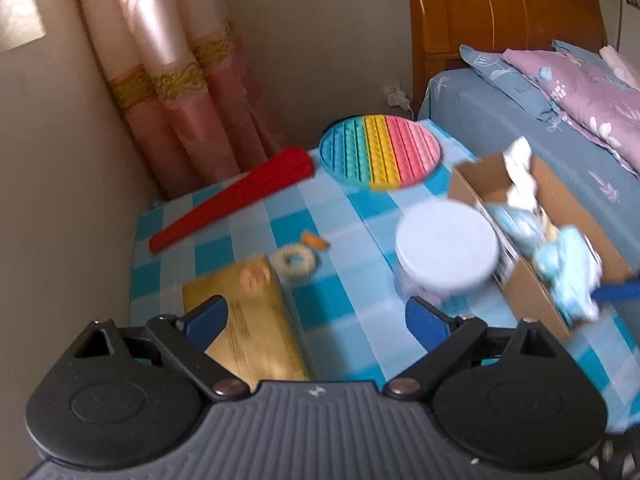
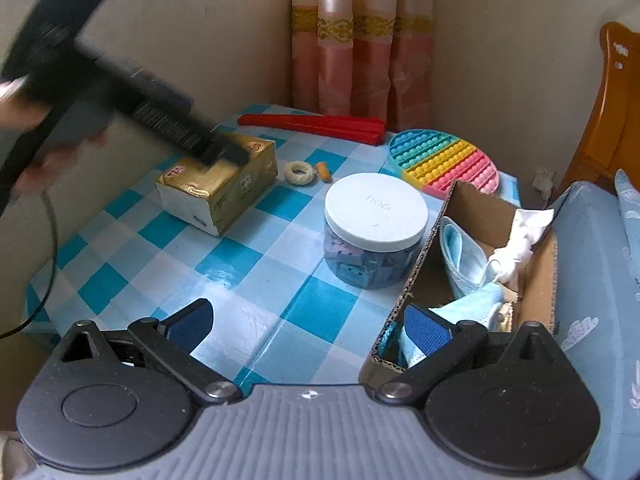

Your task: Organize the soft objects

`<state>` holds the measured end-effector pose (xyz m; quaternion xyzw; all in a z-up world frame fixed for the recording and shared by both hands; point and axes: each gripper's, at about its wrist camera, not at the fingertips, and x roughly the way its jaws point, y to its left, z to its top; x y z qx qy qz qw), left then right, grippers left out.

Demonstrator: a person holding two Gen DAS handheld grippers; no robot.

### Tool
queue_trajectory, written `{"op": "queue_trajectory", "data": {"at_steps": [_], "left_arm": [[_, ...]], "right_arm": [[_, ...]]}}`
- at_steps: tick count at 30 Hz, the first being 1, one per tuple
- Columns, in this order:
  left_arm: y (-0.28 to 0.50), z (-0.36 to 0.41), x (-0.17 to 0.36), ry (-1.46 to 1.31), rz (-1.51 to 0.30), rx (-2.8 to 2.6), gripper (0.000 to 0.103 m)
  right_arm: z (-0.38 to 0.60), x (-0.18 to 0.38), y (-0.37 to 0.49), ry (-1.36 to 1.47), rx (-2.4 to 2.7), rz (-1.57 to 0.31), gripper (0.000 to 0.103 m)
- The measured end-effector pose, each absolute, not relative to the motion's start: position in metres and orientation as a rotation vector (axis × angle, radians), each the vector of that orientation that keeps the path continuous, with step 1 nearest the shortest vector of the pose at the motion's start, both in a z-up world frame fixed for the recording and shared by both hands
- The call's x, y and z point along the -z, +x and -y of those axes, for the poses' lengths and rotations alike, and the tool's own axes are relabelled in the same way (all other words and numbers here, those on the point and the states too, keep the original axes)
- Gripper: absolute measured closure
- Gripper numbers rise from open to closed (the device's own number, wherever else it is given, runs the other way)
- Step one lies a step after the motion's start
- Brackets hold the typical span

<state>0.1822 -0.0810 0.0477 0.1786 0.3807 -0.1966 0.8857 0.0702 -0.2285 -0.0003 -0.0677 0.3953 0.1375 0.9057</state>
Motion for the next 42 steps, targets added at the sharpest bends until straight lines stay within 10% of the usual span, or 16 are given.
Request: {"op": "queue_trajectory", "data": {"at_steps": [13, 42], "left_arm": [[0.319, 0.125, -0.002, 0.413, -1.016, 0.436, 0.009], [0.366, 0.12, 0.059, 0.347, -1.23, 0.395, 0.058]], "right_arm": [[0.236, 0.006, 0.089, -0.142, -0.321, -0.834, 0.0], [0.247, 0.015, 0.107, -0.116, -0.308, -0.866, 0.0]]}}
